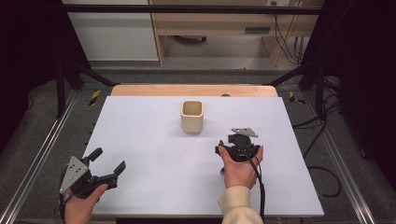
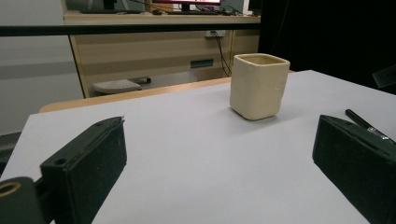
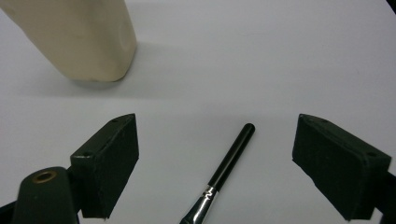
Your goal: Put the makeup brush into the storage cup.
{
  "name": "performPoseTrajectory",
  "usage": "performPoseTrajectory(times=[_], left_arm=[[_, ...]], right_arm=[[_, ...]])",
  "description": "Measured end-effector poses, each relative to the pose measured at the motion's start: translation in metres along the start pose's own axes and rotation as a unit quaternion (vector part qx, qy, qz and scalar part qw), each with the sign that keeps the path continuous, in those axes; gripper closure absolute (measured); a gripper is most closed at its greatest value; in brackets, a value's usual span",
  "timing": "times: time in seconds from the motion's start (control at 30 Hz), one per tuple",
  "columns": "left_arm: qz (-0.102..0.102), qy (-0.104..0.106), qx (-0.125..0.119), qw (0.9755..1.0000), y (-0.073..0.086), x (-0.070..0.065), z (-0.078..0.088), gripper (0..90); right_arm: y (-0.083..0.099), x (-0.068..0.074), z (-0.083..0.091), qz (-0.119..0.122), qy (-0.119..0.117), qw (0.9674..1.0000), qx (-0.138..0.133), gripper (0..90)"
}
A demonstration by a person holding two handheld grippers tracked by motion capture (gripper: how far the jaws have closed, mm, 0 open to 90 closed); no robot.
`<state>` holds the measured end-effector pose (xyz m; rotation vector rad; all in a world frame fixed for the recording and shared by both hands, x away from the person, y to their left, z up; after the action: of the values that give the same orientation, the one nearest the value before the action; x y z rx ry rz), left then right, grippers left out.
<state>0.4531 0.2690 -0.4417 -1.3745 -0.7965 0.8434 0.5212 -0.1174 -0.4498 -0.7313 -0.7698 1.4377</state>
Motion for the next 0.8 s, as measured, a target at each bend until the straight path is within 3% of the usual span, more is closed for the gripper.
performPoseTrajectory(times=[0.2,0.27,0.33,0.8], left_arm=[[0.006,-0.001,0.003,1.0000,0.002,0.003,-0.001,2.3],[0.004,-0.002,0.008,1.0000,0.004,0.003,-0.002,2.3],[0.003,-0.001,0.008,1.0000,0.004,0.002,-0.002,2.3],[-0.031,0.001,0.016,0.9994,0.004,-0.004,-0.006,2.9]], right_arm=[[-0.001,-0.001,0.003,-0.002,0.007,1.0000,0.004,14.9],[0.002,-0.001,0.001,-0.005,0.002,0.9999,0.011,20.8],[0.004,-0.001,0.000,-0.006,0.000,0.9999,0.014,21.1],[0.022,-0.003,-0.022,-0.018,0.024,0.9982,0.053,23.3]])
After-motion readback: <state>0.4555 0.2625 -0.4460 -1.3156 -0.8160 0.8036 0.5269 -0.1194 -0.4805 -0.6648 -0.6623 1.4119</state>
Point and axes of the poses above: each handheld gripper's, and its own axes: z roughly backward along the jaws, y roughly out of its underside, x roughly to its left, the point moved 8 cm from there along -z, roughly forward along the jaws, and after that the axes turned 6 degrees about -x, right-handed, at the moved point
